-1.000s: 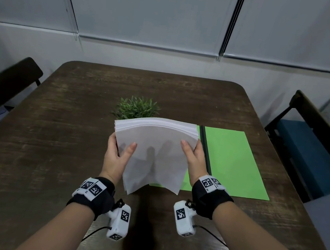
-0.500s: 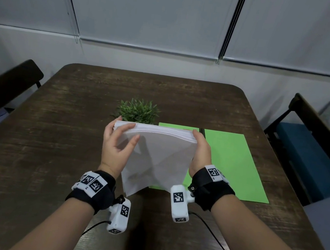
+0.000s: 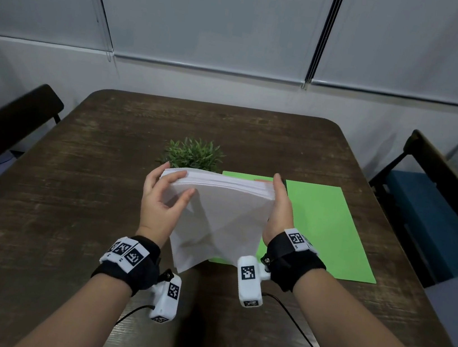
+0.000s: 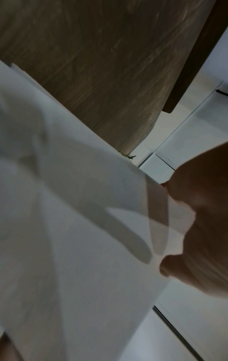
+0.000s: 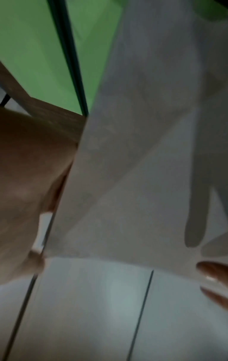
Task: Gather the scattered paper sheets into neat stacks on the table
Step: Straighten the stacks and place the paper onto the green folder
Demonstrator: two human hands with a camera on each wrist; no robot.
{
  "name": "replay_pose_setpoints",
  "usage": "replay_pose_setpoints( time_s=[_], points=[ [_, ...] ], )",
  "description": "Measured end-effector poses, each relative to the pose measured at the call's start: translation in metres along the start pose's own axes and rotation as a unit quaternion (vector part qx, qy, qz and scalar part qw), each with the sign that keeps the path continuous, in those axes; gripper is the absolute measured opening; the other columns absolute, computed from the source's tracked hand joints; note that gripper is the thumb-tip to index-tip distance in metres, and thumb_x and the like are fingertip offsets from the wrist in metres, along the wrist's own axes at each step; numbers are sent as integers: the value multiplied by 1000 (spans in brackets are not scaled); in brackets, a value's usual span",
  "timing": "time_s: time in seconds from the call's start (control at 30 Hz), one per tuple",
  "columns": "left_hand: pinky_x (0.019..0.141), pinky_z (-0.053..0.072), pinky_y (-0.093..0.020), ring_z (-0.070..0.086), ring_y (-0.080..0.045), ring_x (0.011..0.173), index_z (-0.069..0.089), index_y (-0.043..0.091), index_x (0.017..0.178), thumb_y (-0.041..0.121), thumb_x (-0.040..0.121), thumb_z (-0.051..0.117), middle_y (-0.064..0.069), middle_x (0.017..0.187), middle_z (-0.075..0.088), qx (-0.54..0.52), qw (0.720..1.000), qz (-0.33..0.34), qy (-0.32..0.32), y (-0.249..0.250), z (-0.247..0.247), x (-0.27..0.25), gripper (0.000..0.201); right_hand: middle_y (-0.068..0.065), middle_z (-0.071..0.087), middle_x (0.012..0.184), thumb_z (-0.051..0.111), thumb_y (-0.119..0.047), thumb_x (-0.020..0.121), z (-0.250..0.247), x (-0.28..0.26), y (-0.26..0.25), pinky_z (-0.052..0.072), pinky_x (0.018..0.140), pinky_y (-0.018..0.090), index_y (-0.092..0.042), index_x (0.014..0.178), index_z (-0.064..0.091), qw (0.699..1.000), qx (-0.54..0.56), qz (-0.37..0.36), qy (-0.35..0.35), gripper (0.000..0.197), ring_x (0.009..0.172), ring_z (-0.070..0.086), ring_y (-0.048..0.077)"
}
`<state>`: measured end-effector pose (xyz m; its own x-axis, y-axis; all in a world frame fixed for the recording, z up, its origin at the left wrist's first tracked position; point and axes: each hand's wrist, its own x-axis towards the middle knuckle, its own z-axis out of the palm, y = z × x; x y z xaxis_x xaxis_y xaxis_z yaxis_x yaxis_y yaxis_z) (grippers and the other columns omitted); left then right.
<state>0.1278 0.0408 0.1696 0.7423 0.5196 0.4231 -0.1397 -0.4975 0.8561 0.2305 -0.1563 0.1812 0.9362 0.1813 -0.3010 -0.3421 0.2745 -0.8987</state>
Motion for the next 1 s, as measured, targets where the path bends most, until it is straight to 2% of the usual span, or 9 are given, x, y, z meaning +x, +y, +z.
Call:
replay_pose_setpoints(
  time_s=[0.1,0.17,0.23,0.3,0.4,0.5,0.7,0.83,1.0],
  points=[
    [97,42,-14,43,3,124,27,32,146,15,79,76,12,137,41,-89,993,-69,-23,-3,-2,-3,85,7,62,125,61,-82,63,-12,-3,12,49,96,45,-20,132,52,997,-45,-55,-30,93,110,62,25],
    [90,44,-10,50,5,115,14,30,149,11,78,76,17,129,45,-120,982,-140,-49,-9,-1,-7,96,0,55,132,71,-70,62,-24,-11,21,49,97,34,-22,143,35,988,-105,-95,-57,101,116,58,15],
    [93,47,-24,54,-5,113,24,22,145,12,77,78,10,123,53,-97,975,-185,-80,-18,3,-9,87,-7,56,127,82,-42,66,-33,-10,33,49,90,20,-26,141,29,975,-179,-92,-90,93,111,58,4],
    [95,47,-33,56,-11,109,36,19,131,10,77,77,5,116,56,-75,969,-215,-97,-27,8,-11,67,-3,58,122,86,-24,66,-38,2,48,51,89,19,-27,132,34,960,-257,-72,-81,84,107,60,4],
    [92,44,-32,51,-13,109,32,26,120,9,82,72,4,114,52,-50,961,-241,-125,-39,12,-15,58,7,59,122,83,-29,66,-47,24,66,49,99,45,-24,122,48,937,-338,-61,-63,67,110,60,19],
    [90,42,-31,50,-17,110,31,17,128,9,85,68,-1,118,51,-12,965,-228,-132,-42,14,-14,57,0,64,113,72,-10,83,-44,27,67,45,102,39,-14,128,46,940,-332,-51,-56,53,110,61,20],
    [92,42,-29,52,-12,106,38,13,126,9,86,67,3,116,54,0,968,-212,-137,-28,9,-4,50,6,64,114,68,-3,85,-38,21,63,49,97,39,-15,122,46,966,-252,-47,-25,44,106,64,23],
    [93,50,-43,61,-23,103,49,9,115,20,85,69,-6,115,61,-2,945,-310,-107,-49,13,-14,38,11,65,116,70,-9,84,-41,11,77,50,96,46,-14,114,49,970,-243,1,-15,37,105,64,27],
    [87,53,-41,64,-29,97,59,-2,108,22,85,70,-13,109,66,61,881,-443,-154,-109,20,-66,36,13,68,109,73,-9,79,-65,-11,127,53,91,48,-7,111,56,952,-285,113,-3,37,99,66,29]
  ],
)
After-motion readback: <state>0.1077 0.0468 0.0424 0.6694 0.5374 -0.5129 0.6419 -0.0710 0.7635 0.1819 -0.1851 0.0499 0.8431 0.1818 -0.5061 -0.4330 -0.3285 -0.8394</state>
